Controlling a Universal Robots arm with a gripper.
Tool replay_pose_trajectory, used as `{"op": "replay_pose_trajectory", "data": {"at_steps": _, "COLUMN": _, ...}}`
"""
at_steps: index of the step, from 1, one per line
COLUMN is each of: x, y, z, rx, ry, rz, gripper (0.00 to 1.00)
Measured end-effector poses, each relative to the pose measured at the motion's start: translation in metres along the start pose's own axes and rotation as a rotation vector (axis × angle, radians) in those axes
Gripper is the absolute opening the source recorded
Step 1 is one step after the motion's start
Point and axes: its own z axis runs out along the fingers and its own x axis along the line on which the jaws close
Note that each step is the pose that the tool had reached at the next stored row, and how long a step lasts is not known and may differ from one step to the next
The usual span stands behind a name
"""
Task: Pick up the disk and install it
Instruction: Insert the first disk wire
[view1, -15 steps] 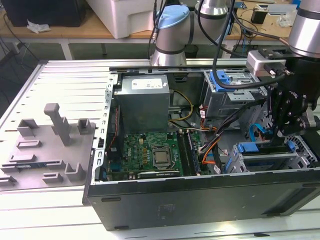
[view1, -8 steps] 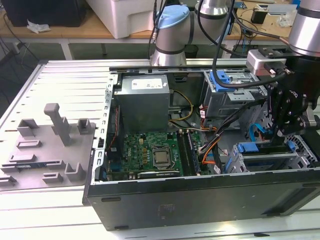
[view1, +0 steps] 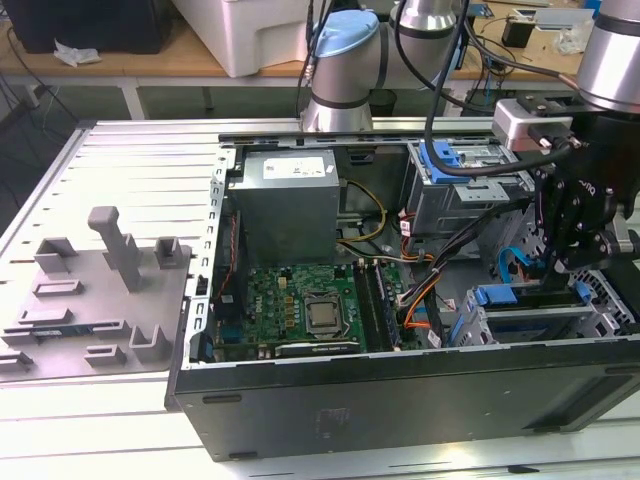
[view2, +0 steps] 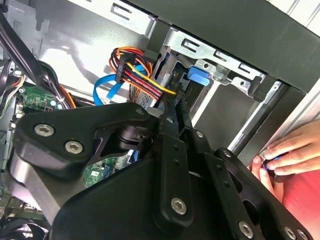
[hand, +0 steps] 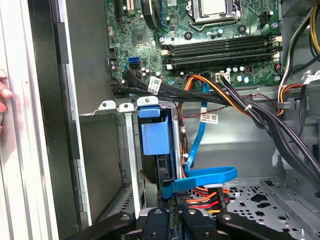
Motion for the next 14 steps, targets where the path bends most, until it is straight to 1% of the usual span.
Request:
{"op": "replay_pose_trajectory", "data": {"at_steps": 4, "x": 0.0001, "y": 0.0, "z": -0.0003, "rx": 0.0021, "ry": -0.0006, "rz": -0.014, "gripper": 0.17}}
{"op": "replay_pose_trajectory", "data": {"at_steps": 7, "x": 0.0001, "y": 0.0005, "z": -0.0003, "rx": 0.0054, "ry": -0.0008, "rz": -0.037, "gripper": 0.17}}
{"op": "replay_pose_trajectory", "data": {"at_steps": 14, "x": 0.001, "y": 0.0006, "z": -0.0002, "rx": 0.0054, "ry": -0.0009, "rz": -0.038, "gripper": 0.17}}
